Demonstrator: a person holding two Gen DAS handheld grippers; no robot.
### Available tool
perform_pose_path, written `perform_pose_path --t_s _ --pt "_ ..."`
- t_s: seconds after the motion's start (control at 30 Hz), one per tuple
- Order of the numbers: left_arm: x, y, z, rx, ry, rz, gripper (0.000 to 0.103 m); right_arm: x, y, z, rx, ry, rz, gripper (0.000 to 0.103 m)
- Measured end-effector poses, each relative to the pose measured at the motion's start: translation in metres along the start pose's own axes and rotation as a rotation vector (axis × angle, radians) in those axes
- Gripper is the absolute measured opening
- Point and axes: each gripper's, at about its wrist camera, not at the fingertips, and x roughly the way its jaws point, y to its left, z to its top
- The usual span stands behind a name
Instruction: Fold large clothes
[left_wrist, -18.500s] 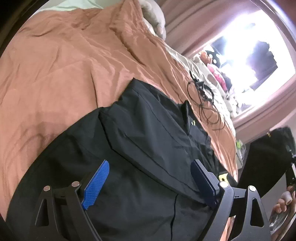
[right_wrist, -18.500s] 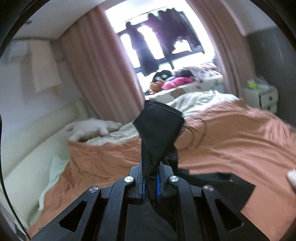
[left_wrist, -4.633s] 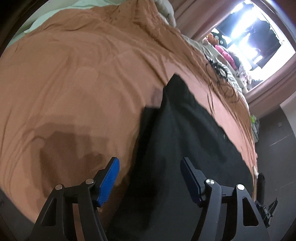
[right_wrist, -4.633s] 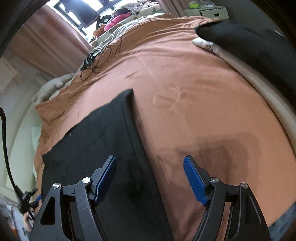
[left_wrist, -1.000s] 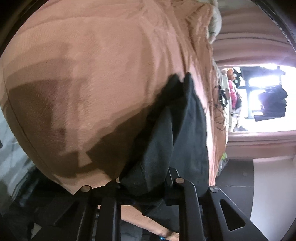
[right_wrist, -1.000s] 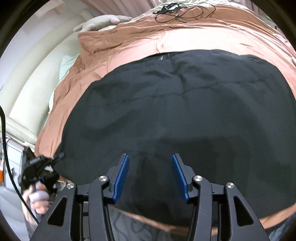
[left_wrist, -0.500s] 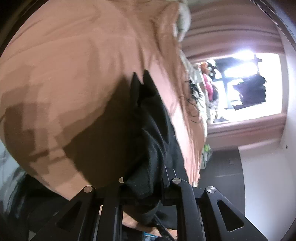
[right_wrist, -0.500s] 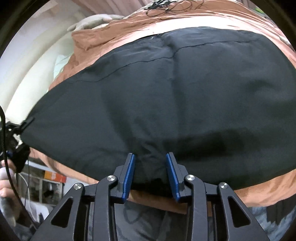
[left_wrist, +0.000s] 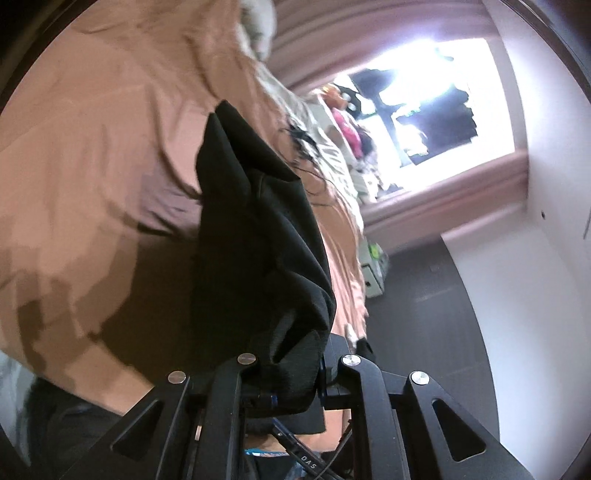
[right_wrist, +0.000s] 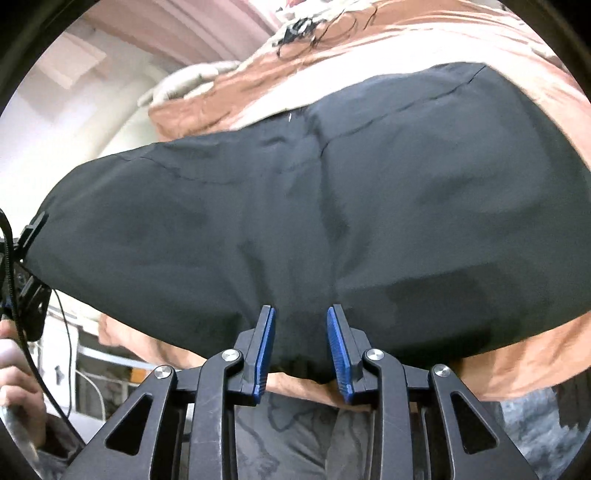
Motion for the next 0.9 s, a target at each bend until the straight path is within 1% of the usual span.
perform_pose_path --t_s 0.17,0.33,0.43,0.6,0.63,0.67,0.77,0.83,0.9 --pt "0.032 -0.045 -0.01 0.077 0.05 -0.023 0.014 -0.036 -0.019 0.009 0.04 -0.072 0.025 0.032" --pt "0.069 -0.076 -0.027 0.143 0.113 -0.029 0.014 -0.067 -0.05 0.013 0.094 -0.134 0.031 0.032" --pt "0.103 -0.088 -0.04 0.158 0.165 -0.028 0.014 -0.079 -0.067 0.011 0.132 -0.154 0.022 0.032" --pt "0.169 -0.101 -0.075 0.17 0.266 -0.022 0.014 -0.102 -0.103 0.007 0.193 -0.189 -0.007 0.032" --pt "0.183 -0.103 -0.083 0.176 0.288 -0.015 0.014 -0.109 -0.112 0.007 0.213 -0.2 -0.017 0.032" --pt "0.204 -0.106 -0.094 0.188 0.326 0.001 0.014 -0.115 -0.117 0.006 0.227 -0.209 -0.024 0.032" --pt "0.251 -0.105 -0.119 0.2 0.424 0.049 0.014 -0.138 -0.137 0.006 0.255 -0.246 -0.045 0.032" --pt "0.272 -0.103 -0.136 0.219 0.472 0.083 0.014 -0.151 -0.151 0.004 0.278 -0.271 -0.067 0.032" --pt "0.284 -0.103 -0.148 0.243 0.501 0.102 0.014 -0.158 -0.166 0.007 0.3 -0.279 -0.081 0.032"
